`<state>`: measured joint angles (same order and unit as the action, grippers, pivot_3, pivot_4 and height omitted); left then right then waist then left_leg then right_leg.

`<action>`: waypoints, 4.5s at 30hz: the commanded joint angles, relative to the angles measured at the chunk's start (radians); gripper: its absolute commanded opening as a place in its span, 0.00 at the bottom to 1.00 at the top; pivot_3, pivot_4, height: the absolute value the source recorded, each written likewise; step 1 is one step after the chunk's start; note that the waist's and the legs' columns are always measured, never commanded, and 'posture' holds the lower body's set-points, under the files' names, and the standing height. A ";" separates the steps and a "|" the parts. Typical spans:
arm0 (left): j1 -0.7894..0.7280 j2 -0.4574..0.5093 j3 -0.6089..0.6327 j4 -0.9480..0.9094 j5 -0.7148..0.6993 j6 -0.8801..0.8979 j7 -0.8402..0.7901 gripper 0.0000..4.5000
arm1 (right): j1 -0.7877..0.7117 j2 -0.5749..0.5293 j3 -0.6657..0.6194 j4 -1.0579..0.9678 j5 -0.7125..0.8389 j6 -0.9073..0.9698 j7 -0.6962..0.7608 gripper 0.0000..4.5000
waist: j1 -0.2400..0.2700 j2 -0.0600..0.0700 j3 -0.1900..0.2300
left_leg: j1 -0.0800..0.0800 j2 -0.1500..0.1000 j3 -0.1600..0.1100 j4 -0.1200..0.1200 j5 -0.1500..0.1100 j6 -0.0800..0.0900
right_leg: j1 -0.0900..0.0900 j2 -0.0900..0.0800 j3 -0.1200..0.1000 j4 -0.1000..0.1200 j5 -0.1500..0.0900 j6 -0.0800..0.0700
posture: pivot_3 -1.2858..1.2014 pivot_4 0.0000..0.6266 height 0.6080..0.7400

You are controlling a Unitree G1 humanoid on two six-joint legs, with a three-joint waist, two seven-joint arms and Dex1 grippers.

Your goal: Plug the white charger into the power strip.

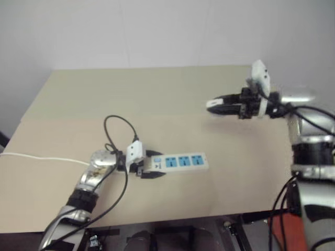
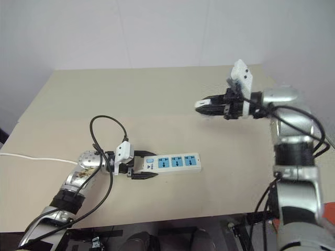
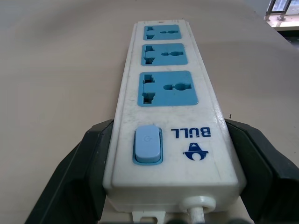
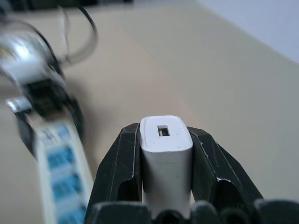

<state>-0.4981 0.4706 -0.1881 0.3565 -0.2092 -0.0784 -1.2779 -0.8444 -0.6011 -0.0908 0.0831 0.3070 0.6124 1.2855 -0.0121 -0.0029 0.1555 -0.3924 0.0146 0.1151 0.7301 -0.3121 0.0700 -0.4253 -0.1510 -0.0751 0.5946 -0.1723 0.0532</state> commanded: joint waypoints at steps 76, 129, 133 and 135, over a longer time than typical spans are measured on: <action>0.068 0.084 -0.030 -0.123 0.012 0.073 0.047 0.73 | 0.188 0.304 0.336 0.397 -0.083 -0.655 -0.005 0.25 | -0.029 0.000 -0.001 | 0.007 0.001 0.002 -0.002 0.003 -0.004 | 0.004 0.004 0.001 0.001 0.000 -0.002 | 0.52 0.24 1.00; 0.077 0.109 -0.025 -0.133 0.007 0.065 0.046 0.73 | 0.203 0.248 0.344 0.454 -0.066 -0.674 0.080 0.62 | -0.015 -0.001 -0.003 | 0.007 0.001 0.002 -0.006 0.003 -0.004 | 0.003 0.004 0.002 0.000 -0.001 -0.003 | 0.52 0.24 1.00; 0.078 0.109 -0.025 -0.132 0.005 0.064 0.047 0.73 | 0.197 0.250 0.339 0.455 -0.077 -0.675 0.071 0.94 | -0.017 -0.001 -0.003 | 0.008 0.001 0.002 -0.006 0.003 -0.004 | 0.003 0.004 0.002 0.000 -0.001 -0.003 | 0.52 0.24 1.00; 0.078 0.108 -0.025 -0.133 0.005 0.065 0.047 0.73 | 0.196 0.250 0.337 0.452 -0.077 -0.673 0.073 0.99 | -0.017 -0.001 -0.003 | 0.008 0.001 0.002 -0.006 0.003 -0.004 | 0.003 0.004 0.002 0.000 -0.001 -0.003 | 0.52 0.24 1.00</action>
<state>-0.4250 0.5542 -0.2217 0.2181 -0.2290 -0.0155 -1.2296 -0.6632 -0.3379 0.2422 0.5031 0.2571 -0.0846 1.3540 -0.0292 -0.0041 0.1526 -0.3846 0.0161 0.1169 0.7245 -0.3095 0.0658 -0.4221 -0.1468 -0.0731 0.5949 -0.1735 0.0499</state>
